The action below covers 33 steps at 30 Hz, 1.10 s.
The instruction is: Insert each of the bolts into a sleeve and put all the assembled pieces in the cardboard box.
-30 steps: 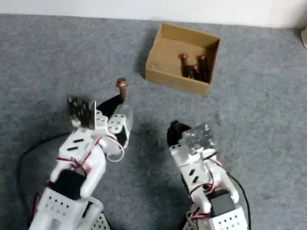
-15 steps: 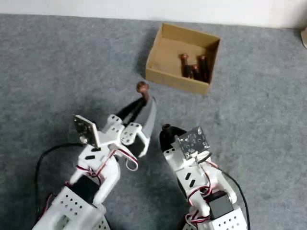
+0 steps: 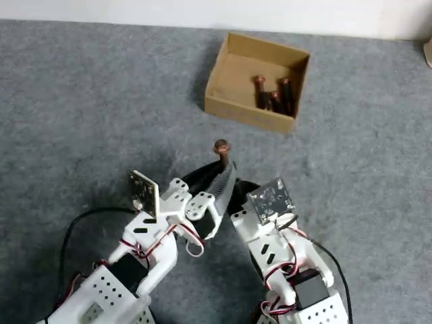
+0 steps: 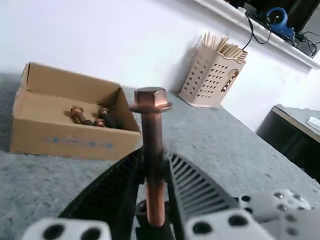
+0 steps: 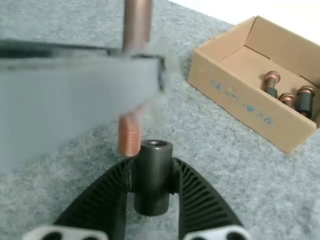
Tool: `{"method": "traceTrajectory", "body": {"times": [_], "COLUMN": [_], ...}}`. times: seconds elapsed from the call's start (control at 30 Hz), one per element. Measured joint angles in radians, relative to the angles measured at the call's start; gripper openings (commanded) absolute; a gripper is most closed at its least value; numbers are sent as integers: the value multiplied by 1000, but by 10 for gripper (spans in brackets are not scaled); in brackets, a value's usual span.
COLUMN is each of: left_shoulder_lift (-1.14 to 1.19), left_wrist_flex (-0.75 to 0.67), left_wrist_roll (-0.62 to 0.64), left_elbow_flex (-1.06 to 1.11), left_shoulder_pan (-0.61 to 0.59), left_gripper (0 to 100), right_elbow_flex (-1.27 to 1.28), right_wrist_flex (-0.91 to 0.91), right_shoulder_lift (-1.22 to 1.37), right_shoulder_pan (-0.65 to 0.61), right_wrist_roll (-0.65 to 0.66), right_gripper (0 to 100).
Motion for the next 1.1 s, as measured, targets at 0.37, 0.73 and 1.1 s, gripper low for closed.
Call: {"method": "traceTrajectory", "body": {"times": [0.37,0.73,1.1], "left_shoulder_lift": [0,0,0], "left_wrist_flex": [-3,-3,-3], "left_wrist_roll": [2,2,-2], "left_elbow_flex": [0,0,0], "left_shoulder_pan": [-2,-3,-9], "left_gripper": [5,5,5], "right_elbow_flex": [-83,-92,-95], "right_wrist_flex": [89,100,123], "right_shoulder_lift": [0,0,0], "right_shoulder_pan": [-77,-84,-153], "right_wrist_roll": [0,0,25], "right_gripper": [4,4,4]}}
